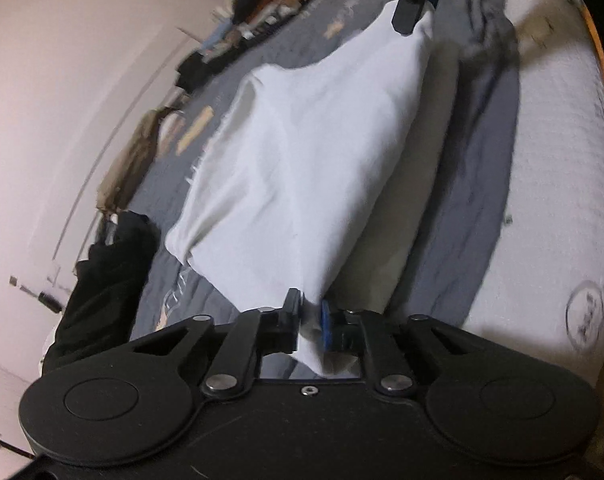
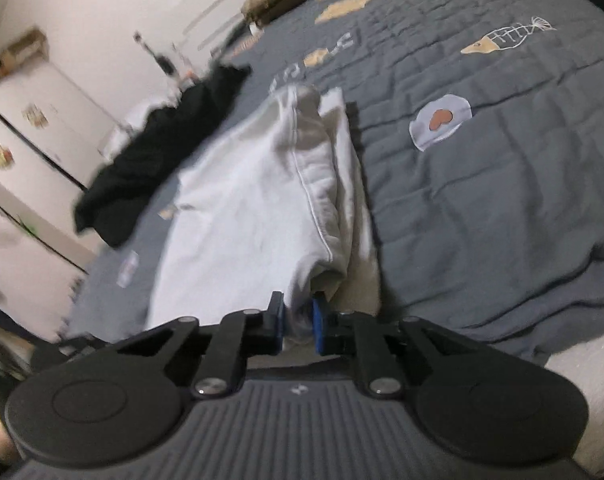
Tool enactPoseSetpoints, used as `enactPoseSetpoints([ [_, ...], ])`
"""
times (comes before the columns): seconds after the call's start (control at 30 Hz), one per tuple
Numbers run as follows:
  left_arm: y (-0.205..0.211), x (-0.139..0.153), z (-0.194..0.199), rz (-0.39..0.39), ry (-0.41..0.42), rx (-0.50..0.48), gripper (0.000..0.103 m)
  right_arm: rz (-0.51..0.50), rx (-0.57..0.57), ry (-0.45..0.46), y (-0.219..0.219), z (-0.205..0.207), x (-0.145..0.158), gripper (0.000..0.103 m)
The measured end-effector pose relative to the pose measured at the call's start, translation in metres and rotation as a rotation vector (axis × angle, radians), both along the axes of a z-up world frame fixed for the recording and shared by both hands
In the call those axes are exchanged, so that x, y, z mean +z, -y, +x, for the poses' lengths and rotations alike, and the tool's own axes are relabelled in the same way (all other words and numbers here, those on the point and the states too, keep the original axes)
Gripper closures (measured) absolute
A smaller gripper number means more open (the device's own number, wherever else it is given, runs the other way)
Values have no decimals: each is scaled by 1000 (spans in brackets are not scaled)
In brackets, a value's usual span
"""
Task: Fold clothes
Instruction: 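Grasp the white shirt end with the left tool and fold it toward the right tool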
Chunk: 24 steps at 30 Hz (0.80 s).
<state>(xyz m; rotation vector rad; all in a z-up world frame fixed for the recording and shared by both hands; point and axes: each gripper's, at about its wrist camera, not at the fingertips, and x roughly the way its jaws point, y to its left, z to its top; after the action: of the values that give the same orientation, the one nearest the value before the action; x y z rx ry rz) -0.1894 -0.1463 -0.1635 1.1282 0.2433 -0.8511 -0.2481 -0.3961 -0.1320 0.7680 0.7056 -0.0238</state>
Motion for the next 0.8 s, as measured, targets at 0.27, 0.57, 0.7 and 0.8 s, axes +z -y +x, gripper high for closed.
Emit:
enactPoseSetpoints([
  [0.27,6,-15,4,50,49,-28,92,-80,37,-87,-7,3,-8,90],
  [0.57,-26,49,17,-196,-295,72,46,-115,16,23,6,4,30,83],
  [0.7,-45,89,55,-493,-481,189,46,-208,46,114,8,26,58,63],
  [0.8,-47,96,89,-612,-572,318,46,-303,124,143,-1,66,76,60],
])
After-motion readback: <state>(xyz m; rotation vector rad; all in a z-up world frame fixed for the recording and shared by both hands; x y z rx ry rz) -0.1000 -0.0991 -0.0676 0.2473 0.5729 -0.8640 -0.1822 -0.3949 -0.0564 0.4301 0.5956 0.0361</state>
